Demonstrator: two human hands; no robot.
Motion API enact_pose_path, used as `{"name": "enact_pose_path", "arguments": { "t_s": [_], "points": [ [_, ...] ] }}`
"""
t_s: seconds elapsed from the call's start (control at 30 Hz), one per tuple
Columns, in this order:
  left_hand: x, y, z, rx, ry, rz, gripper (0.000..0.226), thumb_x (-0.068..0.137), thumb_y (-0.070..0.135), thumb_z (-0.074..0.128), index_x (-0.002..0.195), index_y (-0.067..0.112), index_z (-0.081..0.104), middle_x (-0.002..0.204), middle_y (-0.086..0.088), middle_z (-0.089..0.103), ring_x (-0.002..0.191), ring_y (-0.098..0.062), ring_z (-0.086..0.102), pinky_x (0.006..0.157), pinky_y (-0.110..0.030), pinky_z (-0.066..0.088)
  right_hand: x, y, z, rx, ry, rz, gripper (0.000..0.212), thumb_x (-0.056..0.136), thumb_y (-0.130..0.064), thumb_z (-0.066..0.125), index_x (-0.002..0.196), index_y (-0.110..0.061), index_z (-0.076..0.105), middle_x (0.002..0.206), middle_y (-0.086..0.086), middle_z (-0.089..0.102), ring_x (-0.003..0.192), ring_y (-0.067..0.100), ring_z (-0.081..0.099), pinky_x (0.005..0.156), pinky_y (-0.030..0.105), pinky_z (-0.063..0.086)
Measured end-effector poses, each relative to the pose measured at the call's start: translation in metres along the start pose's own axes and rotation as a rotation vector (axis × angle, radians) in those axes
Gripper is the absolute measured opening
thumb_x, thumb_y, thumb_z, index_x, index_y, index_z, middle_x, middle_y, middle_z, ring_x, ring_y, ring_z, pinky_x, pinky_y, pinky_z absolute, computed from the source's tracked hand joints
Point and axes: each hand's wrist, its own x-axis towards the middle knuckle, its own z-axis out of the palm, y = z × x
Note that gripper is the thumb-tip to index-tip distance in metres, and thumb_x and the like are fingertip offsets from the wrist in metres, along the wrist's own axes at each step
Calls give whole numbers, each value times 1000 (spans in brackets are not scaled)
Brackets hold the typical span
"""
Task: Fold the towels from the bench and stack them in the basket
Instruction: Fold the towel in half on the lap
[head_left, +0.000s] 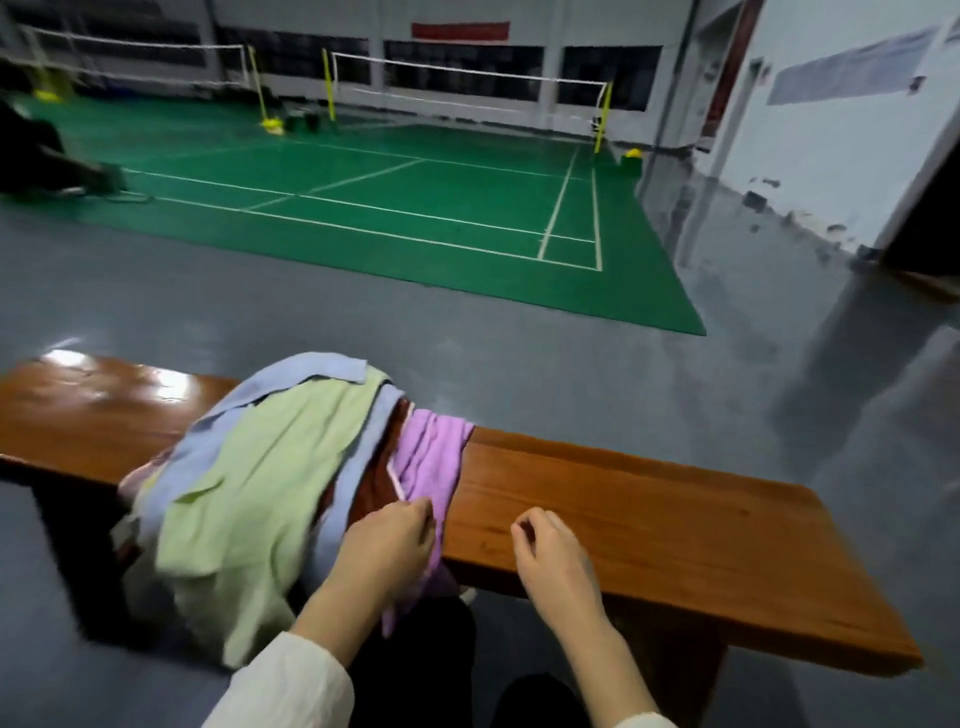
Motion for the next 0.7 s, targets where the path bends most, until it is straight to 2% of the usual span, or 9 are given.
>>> {"name": "enact_pose_path", "arguments": {
  "t_s": [0.13,0.3,0.43,0.57,0.7],
  "points": [
    [-1,-45,-8,9,18,-72,26,99,36,37,105,16,52,111,-11,64,104,-32,60,79,-37,43,22,-31,35,-5,-63,-50,20,98,-26,43,106,-16,58,111,2,59,105,21,55,85,30,37],
    [7,-97,-23,-20,23,-143,24,98,35,37,104,19,53,110,-6,63,102,-30,59,76,-36,44,54,-70,73,11,-141,-95,22,98,-26,43,103,-11,58,110,7,61,101,24,56,84,32,38],
    [16,-133,-41,-5,106,-176,24,98,35,36,100,18,53,101,-4,63,96,-28,60,68,-35,42,75,-104,100,32,-176,-143,23,99,-30,44,105,-13,58,111,7,61,105,25,55,87,33,37],
    [31,-168,-48,-32,172,-259,23,98,31,37,96,16,53,97,-4,62,89,-27,59,70,-39,47,98,-137,117,71,-216,-191,21,98,-27,44,101,-11,56,109,9,59,106,27,53,86,35,37],
    [44,-195,-45,-59,231,-355,23,97,32,43,110,18,55,106,-2,61,96,-24,58,76,-37,45,116,-161,133,70,-260,-163,25,98,-32,44,99,-10,55,109,10,59,105,28,53,83,36,40]
  ]
}}
